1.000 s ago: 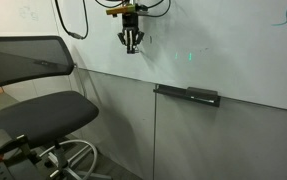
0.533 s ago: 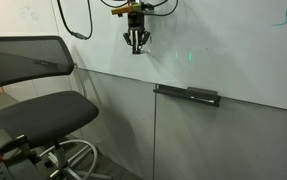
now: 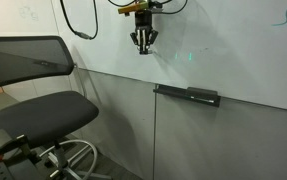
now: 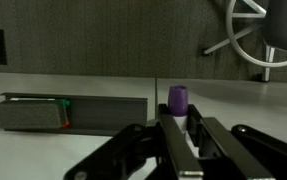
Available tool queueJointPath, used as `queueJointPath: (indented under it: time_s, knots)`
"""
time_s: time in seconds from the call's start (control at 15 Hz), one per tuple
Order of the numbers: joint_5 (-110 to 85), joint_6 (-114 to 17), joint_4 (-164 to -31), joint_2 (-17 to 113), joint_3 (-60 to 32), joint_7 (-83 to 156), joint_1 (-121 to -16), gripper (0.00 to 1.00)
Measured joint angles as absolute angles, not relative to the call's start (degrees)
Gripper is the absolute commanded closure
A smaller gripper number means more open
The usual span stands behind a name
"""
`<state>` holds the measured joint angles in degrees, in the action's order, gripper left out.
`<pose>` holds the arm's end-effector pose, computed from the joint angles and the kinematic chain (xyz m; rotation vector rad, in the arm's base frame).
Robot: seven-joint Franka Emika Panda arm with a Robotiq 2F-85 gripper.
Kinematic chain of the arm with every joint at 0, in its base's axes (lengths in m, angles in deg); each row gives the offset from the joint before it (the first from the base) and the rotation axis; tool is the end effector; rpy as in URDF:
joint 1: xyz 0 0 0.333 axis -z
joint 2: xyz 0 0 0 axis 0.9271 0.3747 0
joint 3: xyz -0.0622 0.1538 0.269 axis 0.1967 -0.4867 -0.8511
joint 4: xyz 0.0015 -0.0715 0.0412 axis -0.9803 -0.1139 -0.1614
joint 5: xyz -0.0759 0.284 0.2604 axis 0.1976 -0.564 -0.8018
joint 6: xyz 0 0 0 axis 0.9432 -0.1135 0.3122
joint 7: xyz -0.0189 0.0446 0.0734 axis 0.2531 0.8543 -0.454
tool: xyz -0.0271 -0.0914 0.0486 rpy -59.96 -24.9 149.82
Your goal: Use pen on the left side of the pen holder to draw a smiley face
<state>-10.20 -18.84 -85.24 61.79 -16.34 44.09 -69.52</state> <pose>0.6970 -0.0050 0.3964 3.0306 0.1226 -0.1405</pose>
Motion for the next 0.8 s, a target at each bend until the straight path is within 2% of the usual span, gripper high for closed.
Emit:
queueJointPath:
  time_s: [0.8]
  knots:
    - [-7.94,-18.54,-85.33,59.72,-15.53,41.07,-69.03,0.94]
